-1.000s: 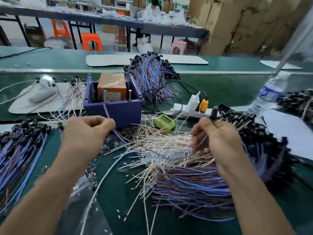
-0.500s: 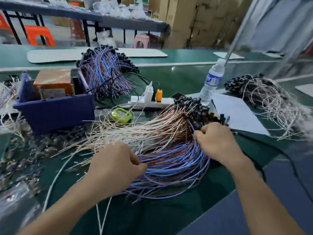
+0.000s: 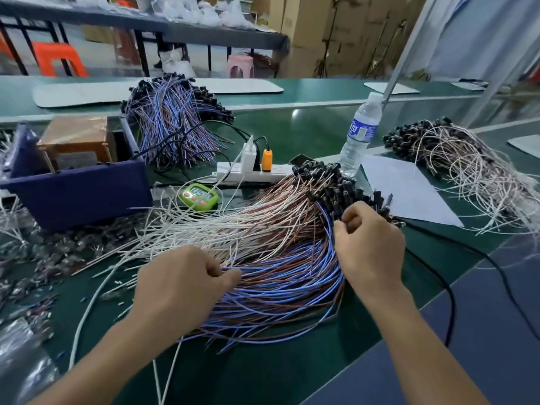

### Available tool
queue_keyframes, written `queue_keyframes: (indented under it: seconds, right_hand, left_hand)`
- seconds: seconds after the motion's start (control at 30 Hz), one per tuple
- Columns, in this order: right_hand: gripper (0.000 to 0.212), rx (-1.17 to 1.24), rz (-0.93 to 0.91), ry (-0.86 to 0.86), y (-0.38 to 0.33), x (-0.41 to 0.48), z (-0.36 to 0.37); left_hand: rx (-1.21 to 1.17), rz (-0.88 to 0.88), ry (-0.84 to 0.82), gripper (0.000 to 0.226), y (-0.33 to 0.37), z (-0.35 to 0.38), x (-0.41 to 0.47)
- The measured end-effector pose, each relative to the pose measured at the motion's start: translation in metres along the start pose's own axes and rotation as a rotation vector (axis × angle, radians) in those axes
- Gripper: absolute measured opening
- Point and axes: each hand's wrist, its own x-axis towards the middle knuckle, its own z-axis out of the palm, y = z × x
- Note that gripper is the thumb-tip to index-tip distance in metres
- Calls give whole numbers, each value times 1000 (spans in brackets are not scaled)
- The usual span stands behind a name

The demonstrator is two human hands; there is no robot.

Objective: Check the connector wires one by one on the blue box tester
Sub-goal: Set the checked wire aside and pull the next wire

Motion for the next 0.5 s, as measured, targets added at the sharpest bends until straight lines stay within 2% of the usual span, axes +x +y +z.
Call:
queue_keyframes:
  seconds: [0.07,0.17,0.33,0.5]
  right_hand:
    - [22,81,-54,-19,-15,-10,4]
    - [19,207,-165,-133,-50,-29,16]
    - [10,423,-348,-326,-133,-61,47]
    - [10,535,-467,-540,-216,-93,80]
  left_hand:
    - [-63,-42,13,48,-8,-10,1]
    - [-186,-99,60,26,-24,-25,3]
    - [-411,-225,241,24,-67,-43,0]
    - [-287,-348,421,21,-123,-60,-16]
